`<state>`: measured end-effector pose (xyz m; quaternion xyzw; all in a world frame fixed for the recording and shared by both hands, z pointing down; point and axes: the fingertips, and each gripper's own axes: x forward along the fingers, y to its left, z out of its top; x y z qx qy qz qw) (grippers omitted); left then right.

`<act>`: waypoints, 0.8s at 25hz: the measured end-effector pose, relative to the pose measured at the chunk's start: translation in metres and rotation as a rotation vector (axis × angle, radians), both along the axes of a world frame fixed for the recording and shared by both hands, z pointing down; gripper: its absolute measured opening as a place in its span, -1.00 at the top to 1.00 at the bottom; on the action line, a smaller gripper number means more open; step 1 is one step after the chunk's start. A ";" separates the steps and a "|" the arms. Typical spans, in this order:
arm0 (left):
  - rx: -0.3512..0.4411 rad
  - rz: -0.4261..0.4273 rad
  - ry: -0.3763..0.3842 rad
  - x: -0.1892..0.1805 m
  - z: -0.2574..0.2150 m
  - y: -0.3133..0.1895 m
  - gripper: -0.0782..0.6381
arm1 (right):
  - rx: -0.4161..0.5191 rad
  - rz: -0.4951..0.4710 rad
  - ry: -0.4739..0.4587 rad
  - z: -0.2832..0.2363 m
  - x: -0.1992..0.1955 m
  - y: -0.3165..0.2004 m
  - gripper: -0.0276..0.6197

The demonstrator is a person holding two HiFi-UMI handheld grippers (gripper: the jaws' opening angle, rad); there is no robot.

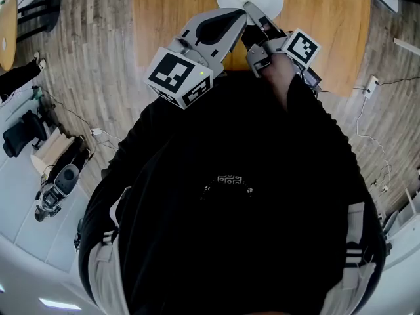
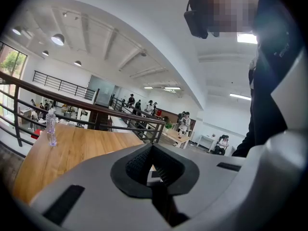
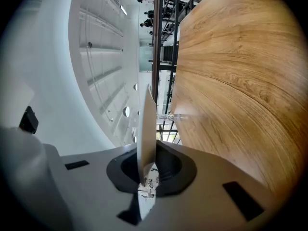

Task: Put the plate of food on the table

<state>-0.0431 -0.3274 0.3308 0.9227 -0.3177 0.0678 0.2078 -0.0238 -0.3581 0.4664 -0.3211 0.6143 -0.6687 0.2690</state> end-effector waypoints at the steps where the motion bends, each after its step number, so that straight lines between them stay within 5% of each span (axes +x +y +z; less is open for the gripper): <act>1: -0.004 -0.002 -0.001 -0.001 0.001 0.000 0.77 | 0.009 0.003 0.000 0.000 0.000 -0.002 0.83; 20: -0.047 -0.002 -0.001 -0.027 0.017 0.003 0.77 | -0.039 0.035 -0.008 0.056 -0.020 -0.023 0.83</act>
